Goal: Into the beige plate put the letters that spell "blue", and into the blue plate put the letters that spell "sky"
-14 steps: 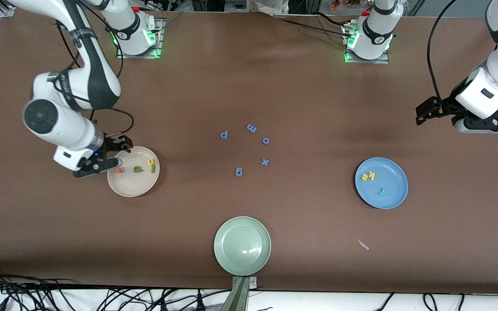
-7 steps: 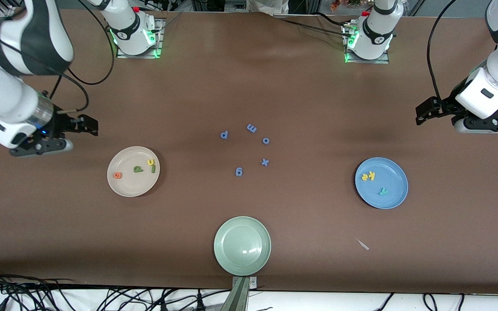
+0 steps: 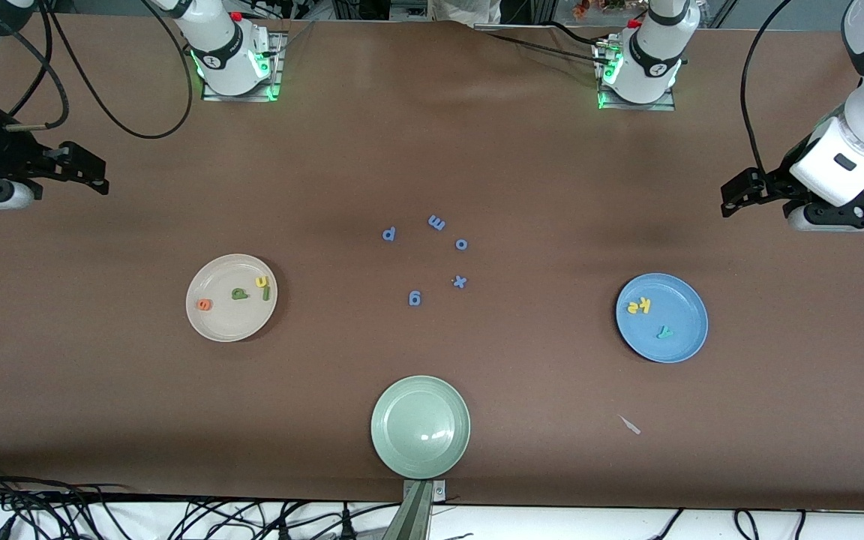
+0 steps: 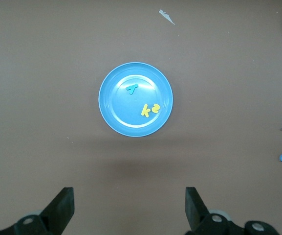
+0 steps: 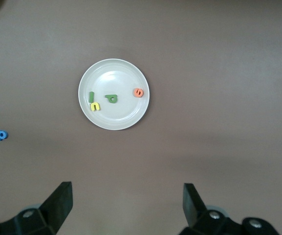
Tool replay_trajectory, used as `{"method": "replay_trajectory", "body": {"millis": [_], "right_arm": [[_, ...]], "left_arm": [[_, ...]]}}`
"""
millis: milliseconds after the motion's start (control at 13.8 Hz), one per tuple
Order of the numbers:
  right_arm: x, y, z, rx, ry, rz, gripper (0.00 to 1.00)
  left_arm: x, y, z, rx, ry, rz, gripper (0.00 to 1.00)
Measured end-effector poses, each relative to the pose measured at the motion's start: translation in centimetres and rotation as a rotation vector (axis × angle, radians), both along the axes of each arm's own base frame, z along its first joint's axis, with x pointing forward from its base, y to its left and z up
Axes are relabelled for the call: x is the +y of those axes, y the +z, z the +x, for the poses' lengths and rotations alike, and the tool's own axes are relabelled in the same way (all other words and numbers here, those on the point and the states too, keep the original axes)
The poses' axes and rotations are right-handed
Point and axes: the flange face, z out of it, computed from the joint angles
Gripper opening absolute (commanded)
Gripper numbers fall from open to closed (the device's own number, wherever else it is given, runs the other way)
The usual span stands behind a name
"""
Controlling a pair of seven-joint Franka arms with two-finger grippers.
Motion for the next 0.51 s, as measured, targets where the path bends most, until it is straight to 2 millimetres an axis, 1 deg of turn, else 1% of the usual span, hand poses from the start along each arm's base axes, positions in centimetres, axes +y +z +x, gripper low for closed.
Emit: {"method": "replay_trajectory", "body": {"millis": [217, 506], "right_arm": [[0.18, -0.34, 0.14, 0.007, 0.003, -0.001, 1.00], [0.40, 0.01, 0.17, -0.001, 0.007, 0.000, 1.00]], "left_arm": [[0.00, 0.00, 0.00, 0.000, 0.000, 0.000, 1.00], [0.00, 0.00, 0.00, 0.000, 0.000, 0.000, 1.00]]}}
